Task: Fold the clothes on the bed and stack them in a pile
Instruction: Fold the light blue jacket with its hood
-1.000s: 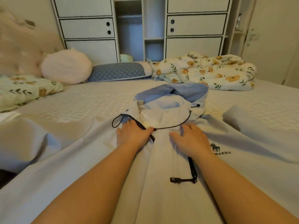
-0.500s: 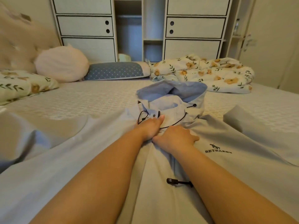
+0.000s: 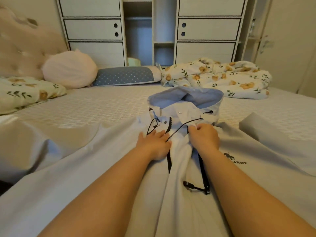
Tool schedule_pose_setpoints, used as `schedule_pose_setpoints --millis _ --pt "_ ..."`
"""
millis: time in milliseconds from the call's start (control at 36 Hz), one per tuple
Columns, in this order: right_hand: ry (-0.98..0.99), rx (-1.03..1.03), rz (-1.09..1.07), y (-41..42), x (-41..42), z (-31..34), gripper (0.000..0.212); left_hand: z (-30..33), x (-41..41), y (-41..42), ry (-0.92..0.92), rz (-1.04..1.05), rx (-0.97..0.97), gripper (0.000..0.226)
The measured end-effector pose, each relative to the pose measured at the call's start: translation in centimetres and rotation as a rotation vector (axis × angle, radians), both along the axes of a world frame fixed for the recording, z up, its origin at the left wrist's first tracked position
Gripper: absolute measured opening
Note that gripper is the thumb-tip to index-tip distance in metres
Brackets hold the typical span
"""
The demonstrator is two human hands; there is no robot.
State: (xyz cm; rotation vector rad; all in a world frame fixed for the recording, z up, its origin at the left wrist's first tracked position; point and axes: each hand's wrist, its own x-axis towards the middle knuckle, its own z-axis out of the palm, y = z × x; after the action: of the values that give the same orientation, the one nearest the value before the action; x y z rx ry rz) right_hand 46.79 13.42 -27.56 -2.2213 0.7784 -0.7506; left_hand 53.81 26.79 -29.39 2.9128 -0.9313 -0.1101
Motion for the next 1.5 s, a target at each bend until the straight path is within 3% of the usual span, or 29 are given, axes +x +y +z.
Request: schedule_pose_setpoints --millis 111,194,278,361,417,500,583,667,778,861,917,1028,1222,1306,1417,1500 --pt "-0.208 0.144 0.059 0.9 0.2 0.5 0.04 0.1 -0.5 0.1 0.008 -0.008 -0.183 0.044" --pt "-0.224 0.269 0.25 1.5 0.6 1.1 0.029 0.8 -0.1 1.0 0.125 0.15 -0.613 0.035" --pt "0.238 -0.017 0.451 2.0 1.0 -0.2 0.032 1.2 -0.2 1.5 0.355 0.296 -1.045 0.03" --pt "0.495 -0.355 0.525 2.2 1.4 -1.5 0.045 1.5 -0.8 1.4 0.177 0.32 -1.139 0.025" --pt "0.461 -0.421 0.54 2.3 1.5 -1.7 0.044 1.9 -1.5 1.2 -0.004 0.269 -1.072 0.025" --pt "0.355 -0.476 0.482 2.4 0.5 -1.9 0.037 1.8 -2.4 0.1 -0.168 0.13 -0.777 0.039" --pt "0.329 -0.586 0.269 2.1 -1.9 -2.5 0.037 0.3 -3.3 -0.8 -0.11 0.09 -0.375 0.057" --pt "0.423 -0.55 0.251 1.5 -4.9 -3.2 0.043 -1.4 -3.9 -0.3 0.012 0.05 -0.131 0.063" --pt "0.452 -0.452 0.395 0.9 -9.9 -2.7 0.049 -1.5 -5.8 0.6 0.033 0.115 -0.061 0.062" --pt "0.409 -0.513 0.401 -0.6 -14.7 -1.6 0.046 -0.7 -8.5 0.7 0.048 0.151 0.004 0.061" --pt "0.297 -0.556 0.277 -2.3 -18.2 -0.6 0.041 0.5 -10.6 0.0 0.004 0.117 0.042 0.062" --pt "0.097 -0.521 -0.128 -7.2 -25.3 1.4 0.036 3.4 -14.8 -3.9 -0.066 -0.009 -0.056 0.063" --pt "0.464 -0.402 -0.596 -19.6 -38.5 3.0 0.072 6.2 -23.6 -16.5 -0.174 -0.386 -0.191 0.071" --pt "0.679 -0.193 -0.563 -23.1 -41.0 3.7 0.084 5.8 -26.0 -21.5 -0.248 -0.516 -0.129 0.069" --pt "0.589 0.021 -0.314 -26.4 -42.5 5.3 0.062 5.2 -26.6 -26.2 -0.239 -0.509 -0.073 0.065" --pt "0.601 0.257 -0.295 -27.4 -42.9 5.9 0.064 4.7 -27.0 -27.7 -0.286 -0.404 0.041 0.033"
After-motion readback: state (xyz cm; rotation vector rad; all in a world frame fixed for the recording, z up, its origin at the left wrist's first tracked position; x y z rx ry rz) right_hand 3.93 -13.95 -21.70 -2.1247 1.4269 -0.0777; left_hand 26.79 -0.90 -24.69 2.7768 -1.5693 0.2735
